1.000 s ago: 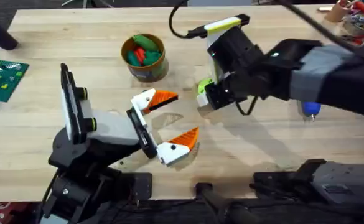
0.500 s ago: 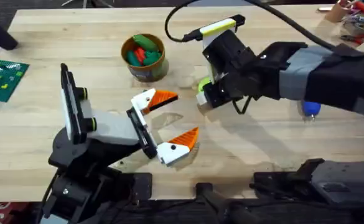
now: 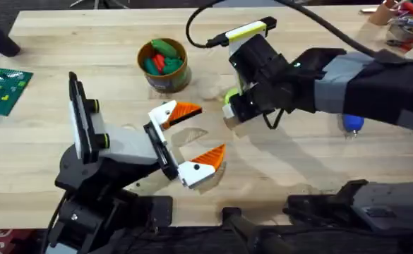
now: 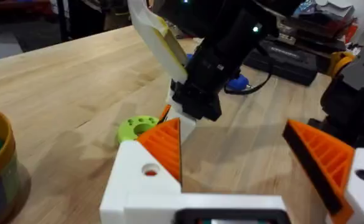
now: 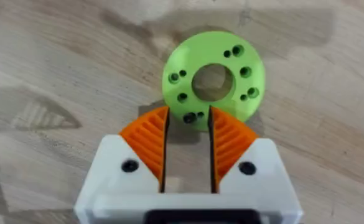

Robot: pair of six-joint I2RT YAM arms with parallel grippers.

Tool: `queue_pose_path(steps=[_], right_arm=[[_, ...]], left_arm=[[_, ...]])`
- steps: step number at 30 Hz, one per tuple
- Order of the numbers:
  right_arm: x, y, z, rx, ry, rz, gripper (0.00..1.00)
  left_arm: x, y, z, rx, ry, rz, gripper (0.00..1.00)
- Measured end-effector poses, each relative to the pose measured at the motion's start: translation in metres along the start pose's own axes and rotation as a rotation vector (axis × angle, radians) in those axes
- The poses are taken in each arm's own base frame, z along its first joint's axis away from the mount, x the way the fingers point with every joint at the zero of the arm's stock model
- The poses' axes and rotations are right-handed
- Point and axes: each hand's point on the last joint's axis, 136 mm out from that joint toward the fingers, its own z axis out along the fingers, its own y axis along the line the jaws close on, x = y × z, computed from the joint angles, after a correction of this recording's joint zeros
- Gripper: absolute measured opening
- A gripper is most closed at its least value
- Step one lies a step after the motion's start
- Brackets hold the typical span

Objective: Pick up the gripper from the table and insert it into the empty holder that is missing its gripper. Then pick up a screw, insert it into the mounting hole, and use the screwdriver to tighten it. Finally, clean up the table by picking up the vegetable and placing it into the bucket.

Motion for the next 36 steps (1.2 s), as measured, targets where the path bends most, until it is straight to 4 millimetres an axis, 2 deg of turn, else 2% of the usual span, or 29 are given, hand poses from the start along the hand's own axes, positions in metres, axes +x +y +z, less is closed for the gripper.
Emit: queue_pose_path(steps=[4, 11, 29, 32, 36], right_arm=[[0.0, 0.0, 0.0, 0.001, 0.001, -0.001, 0.137], [0.0, 0.0, 0.0, 0.001, 0.001, -0.003, 0.011], [-0.001, -0.001, -0.004, 0.001, 0.001, -0.028, 0.007], [-0.013, 0.001, -0.018, -0.011, -0.048, -0.031, 0.007], [-0.039, 0.004, -0.057, -0.044, -0.18, -0.023, 0.007]], left_arm=[[0.0, 0.0, 0.0, 0.0, 0.0, 0.0, 0.987], [0.0, 0.0, 0.0, 0.0, 0.0, 0.0, 0.987], [0.0, 0.0, 0.0, 0.0, 0.0, 0.0, 0.987], [0.0, 0.0, 0.0, 0.0, 0.0, 0.0, 0.987], [0.0, 0.0, 0.0, 0.0, 0.0, 0.0, 0.987]])
